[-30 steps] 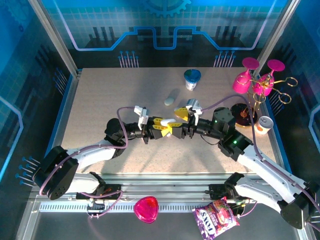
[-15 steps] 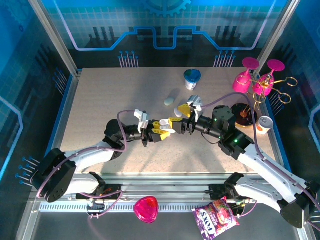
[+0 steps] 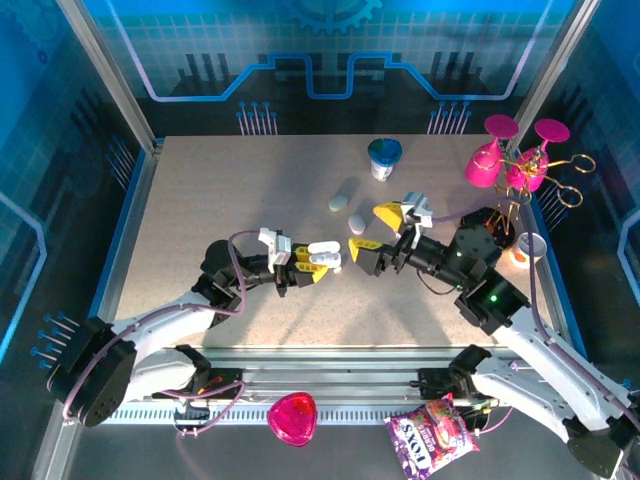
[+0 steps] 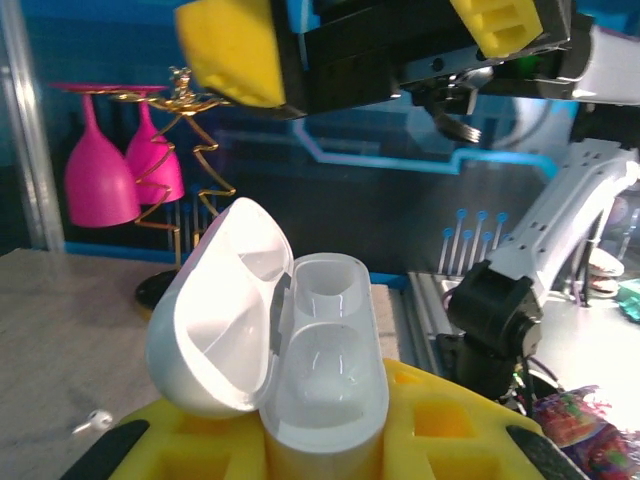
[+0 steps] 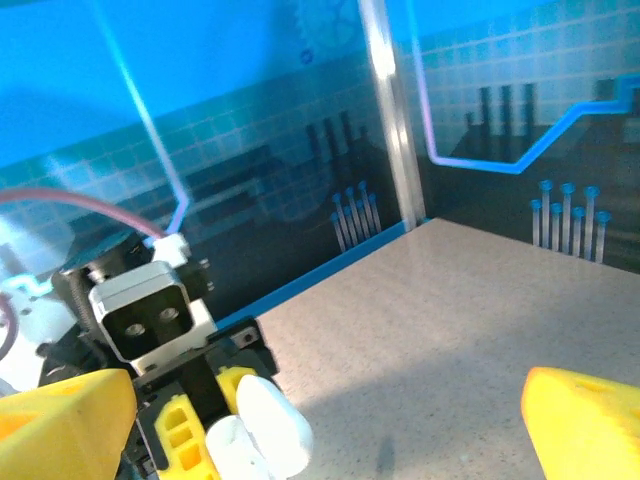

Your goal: Insert wireless bluetooth earbuds into charging case

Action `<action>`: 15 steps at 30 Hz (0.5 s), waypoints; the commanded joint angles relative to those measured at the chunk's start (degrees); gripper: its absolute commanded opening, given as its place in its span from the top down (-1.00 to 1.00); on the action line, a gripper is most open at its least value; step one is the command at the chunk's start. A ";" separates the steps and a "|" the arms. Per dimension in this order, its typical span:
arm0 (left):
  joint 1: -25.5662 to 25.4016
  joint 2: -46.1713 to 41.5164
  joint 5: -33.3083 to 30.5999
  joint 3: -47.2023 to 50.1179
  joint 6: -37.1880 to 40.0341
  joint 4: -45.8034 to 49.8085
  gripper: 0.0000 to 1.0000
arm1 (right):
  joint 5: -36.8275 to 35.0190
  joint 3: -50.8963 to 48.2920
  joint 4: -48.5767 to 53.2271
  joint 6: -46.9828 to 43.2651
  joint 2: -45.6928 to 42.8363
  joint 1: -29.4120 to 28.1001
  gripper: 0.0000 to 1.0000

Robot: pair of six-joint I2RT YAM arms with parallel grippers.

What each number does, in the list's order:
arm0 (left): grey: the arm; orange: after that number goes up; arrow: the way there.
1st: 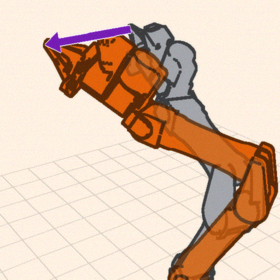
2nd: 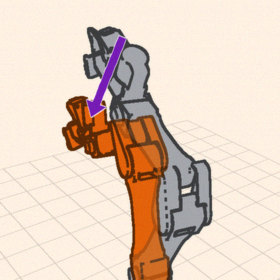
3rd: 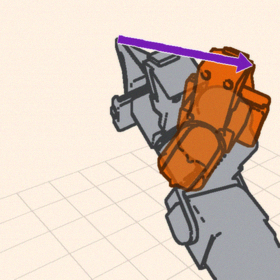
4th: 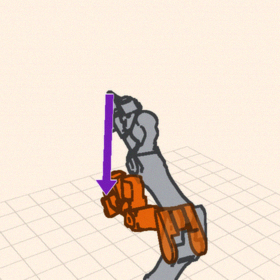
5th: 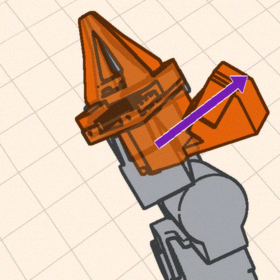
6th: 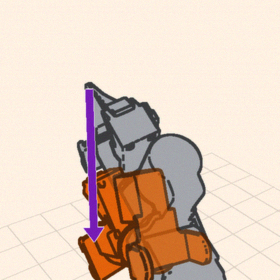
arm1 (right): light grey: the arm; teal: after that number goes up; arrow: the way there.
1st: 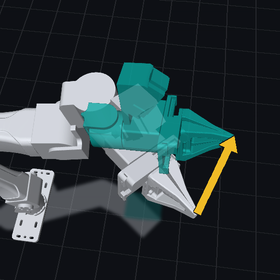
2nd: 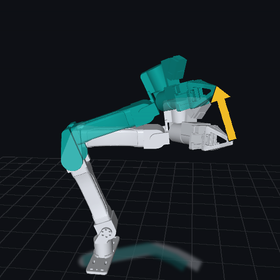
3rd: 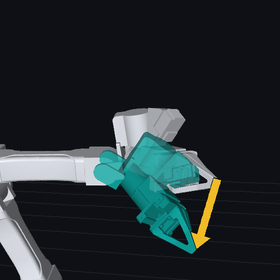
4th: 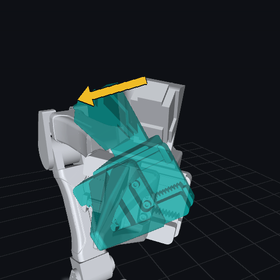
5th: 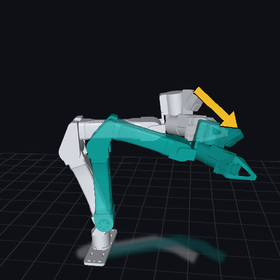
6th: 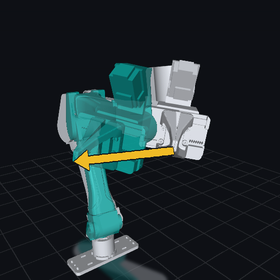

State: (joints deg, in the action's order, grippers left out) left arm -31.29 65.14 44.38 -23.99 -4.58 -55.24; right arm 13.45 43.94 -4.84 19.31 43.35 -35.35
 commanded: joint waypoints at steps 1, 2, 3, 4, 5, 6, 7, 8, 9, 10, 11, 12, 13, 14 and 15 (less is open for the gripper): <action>0.34 -3.57 -2.05 0.18 5.89 5.29 0.78 | -5.67 -3.87 0.88 4.92 -1.41 4.26 -0.99; 0.35 -4.30 -2.41 -0.04 6.60 6.50 0.78 | -6.16 -5.01 1.45 6.50 -1.45 6.49 -0.99; 0.37 -5.00 -2.78 -0.05 7.16 7.41 0.78 | -6.73 -5.81 2.70 8.45 -1.14 8.71 -0.99; 0.35 -5.50 -2.94 -0.11 7.48 7.94 0.78 | -7.08 -6.39 4.06 9.83 -0.67 10.72 -1.00; 0.35 -6.17 -3.12 -0.16 7.82 8.44 0.77 | -7.63 -6.87 5.71 10.92 0.29 12.49 -0.93; 0.27 -6.71 -3.21 -0.12 8.07 9.00 0.77 | -8.51 -6.94 7.73 11.35 1.33 13.72 -0.87; 0.24 -7.14 -3.25 -0.27 8.33 9.55 0.77 | -9.31 -6.94 9.50 11.29 2.75 14.54 -0.80; 0.10 -7.55 -3.39 -0.51 8.71 10.61 0.78 | -10.24 -6.64 11.57 11.05 4.43 15.22 -0.71; -0.12 -7.96 -3.54 -0.76 9.40 12.07 0.77 | -10.75 -6.05 13.49 10.37 6.54 15.84 -0.65; -0.40 -8.25 -3.73 -1.09 10.18 13.68 0.77 | -10.83 -5.44 14.94 9.39 8.51 16.22 -0.62; -0.87 -8.51 -4.01 -1.48 11.15 15.44 0.77 | -11.30 -4.58 16.65 8.28 10.88 16.58 -0.59; -1.39 -8.54 -4.32 -1.88 12.10 16.77 0.77 | -12.19 -3.43 18.40 7.01 13.33 16.75 -0.55; -1.80 -8.46 -4.50 -2.14 12.67 17.74 0.77 | -12.98 -2.47 19.65 6.13 15.52 16.83 -0.54; -2.24 -8.23 -4.65 -2.38 13.09 18.29 0.77 | -13.70 -1.36 20.99 5.21 18.12 17.10 -0.51; -2.54 -7.94 -4.65 -2.46 13.26 18.33 0.77 | -14.46 -0.22 21.91 4.70 20.46 17.29 -0.47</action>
State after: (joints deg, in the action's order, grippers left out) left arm -32.82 57.47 40.66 -24.25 5.15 -40.38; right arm 2.52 39.79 10.98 26.52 60.12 -19.07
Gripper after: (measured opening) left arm 0.217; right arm 0.744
